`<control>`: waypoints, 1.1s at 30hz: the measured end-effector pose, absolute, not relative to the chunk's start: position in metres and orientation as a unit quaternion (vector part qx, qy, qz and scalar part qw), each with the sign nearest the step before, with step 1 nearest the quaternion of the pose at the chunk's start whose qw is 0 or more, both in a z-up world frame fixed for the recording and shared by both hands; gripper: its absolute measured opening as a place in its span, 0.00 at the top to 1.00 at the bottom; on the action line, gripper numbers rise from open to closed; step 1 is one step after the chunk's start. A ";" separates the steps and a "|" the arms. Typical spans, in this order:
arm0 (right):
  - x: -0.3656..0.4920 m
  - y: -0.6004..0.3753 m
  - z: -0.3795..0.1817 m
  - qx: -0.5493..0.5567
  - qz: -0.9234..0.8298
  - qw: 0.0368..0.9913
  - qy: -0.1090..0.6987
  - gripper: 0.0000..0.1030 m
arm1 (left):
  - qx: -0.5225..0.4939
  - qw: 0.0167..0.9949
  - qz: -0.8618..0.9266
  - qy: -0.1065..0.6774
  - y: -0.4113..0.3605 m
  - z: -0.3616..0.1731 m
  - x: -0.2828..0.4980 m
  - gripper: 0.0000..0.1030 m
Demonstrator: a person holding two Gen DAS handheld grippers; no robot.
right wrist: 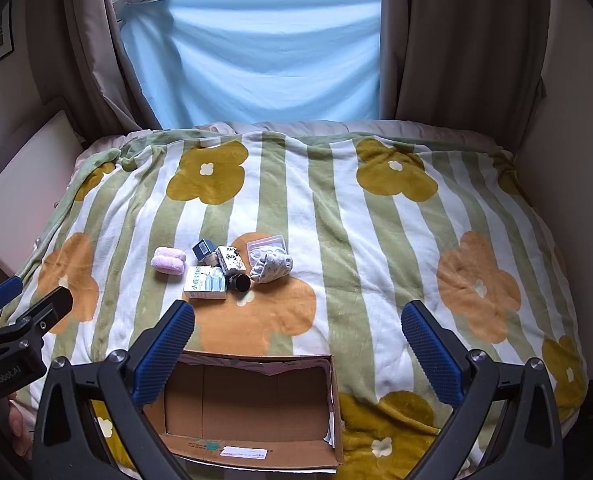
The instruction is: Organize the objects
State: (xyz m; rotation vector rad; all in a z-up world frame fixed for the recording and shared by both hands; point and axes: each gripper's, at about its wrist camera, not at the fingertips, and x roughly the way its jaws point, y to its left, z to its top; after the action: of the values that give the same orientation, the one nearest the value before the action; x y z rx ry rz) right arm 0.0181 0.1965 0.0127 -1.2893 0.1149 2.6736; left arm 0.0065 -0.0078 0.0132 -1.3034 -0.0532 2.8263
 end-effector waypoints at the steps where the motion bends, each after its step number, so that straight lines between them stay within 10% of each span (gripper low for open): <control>1: 0.018 0.196 0.013 -0.432 0.897 0.085 0.039 0.01 | -0.418 0.013 0.908 -0.017 -0.007 0.013 0.007 0.00; 33: 0.008 0.195 0.011 -0.432 0.897 0.082 0.038 0.01 | -0.417 0.019 0.908 -0.014 -0.007 0.011 0.001 0.00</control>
State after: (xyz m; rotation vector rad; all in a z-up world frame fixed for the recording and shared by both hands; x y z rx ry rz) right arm 0.0078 0.1951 0.0114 -1.2909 0.1144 2.6815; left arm 0.0006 -0.0073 0.0115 -1.2957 -0.0449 2.8197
